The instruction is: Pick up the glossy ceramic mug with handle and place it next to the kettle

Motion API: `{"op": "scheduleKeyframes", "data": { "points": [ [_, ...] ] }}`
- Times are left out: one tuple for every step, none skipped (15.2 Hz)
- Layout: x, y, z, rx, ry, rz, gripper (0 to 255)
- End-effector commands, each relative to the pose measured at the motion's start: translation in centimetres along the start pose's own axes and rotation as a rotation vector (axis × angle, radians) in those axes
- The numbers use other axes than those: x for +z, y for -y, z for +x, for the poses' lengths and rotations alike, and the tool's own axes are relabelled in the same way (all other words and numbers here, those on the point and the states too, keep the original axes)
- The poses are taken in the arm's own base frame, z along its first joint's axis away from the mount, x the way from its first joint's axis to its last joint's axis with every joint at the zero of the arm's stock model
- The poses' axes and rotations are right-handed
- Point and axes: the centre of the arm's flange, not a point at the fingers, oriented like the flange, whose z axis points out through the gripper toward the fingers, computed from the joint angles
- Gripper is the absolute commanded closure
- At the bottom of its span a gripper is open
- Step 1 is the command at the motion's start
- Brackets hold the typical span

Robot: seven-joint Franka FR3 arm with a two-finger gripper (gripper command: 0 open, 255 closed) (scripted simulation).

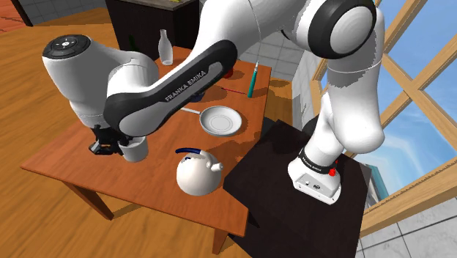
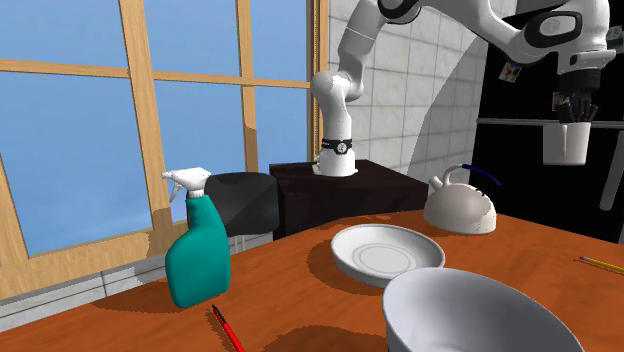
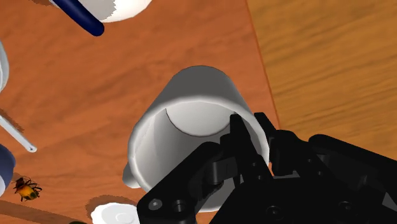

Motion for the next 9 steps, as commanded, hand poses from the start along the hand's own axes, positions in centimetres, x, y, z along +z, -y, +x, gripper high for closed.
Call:
{"op": "scheduleKeyframes", "data": {
  "points": [
    [0.9, 0.2, -0.2, 0.000, -0.001, 0.000, 255],
    [1.5, 0.2, -0.3, 0.000, -0.001, 0.000, 255],
    [2.0, 0.2, -0.4, 0.000, -0.001, 0.000, 255],
    [2.5, 0.3, -0.5, 0.000, -0.001, 0.000, 255],
    [3.0, 0.3, -0.5, 0.000, -0.001, 0.000, 255],
    [3.5, 0.3, -0.6, 0.000, -0.001, 0.000, 255],
    [4.1, 0.4, -0.7, 0.000, -0.001, 0.000, 255],
    [4.6, 0.4, -0.8, 0.000, -0.001, 0.000, 255],
    [5.1, 0.5, -0.9, 0.000, -0.001, 0.000, 255]
  ]
}}
